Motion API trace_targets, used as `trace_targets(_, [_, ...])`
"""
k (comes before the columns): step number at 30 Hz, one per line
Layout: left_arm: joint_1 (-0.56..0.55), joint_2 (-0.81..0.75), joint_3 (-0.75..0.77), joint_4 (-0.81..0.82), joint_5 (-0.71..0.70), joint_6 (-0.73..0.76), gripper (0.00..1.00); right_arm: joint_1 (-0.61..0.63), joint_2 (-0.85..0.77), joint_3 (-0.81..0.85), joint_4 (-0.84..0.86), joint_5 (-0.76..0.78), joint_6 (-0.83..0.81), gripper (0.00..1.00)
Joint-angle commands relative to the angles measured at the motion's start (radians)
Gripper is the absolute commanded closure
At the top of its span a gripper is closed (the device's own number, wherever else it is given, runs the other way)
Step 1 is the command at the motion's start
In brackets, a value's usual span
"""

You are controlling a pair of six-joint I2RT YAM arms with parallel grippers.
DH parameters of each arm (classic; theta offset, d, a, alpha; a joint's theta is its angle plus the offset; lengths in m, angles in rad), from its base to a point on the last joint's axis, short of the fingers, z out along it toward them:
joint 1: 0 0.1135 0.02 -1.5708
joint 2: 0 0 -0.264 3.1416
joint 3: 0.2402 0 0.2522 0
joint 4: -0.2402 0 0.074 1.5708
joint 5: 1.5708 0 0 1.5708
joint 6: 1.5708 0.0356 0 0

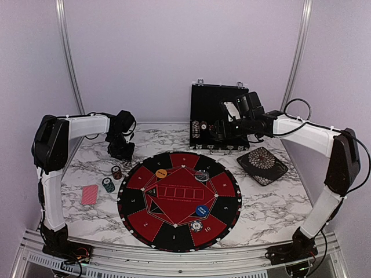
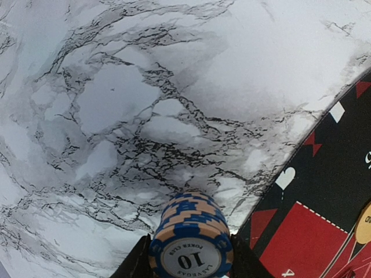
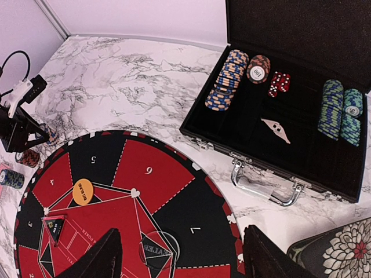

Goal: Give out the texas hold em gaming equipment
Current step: Pick up the pile of poker chips from the pile of poker chips.

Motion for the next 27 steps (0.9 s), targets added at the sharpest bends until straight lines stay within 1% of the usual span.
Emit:
trace_targets(1, [0.009,-0.026,0.019,-0.017,-0.01,0.006,0.68,-0.011,0.006,0.019,0.0,-0.007,0.005,0.31])
trace_targets(27, [0.008,-0.049,0.025,-0.026,-0.013,0.01,0.68,-0.011,0.005,0.017,-0.001,-0.006,0.007,0.31])
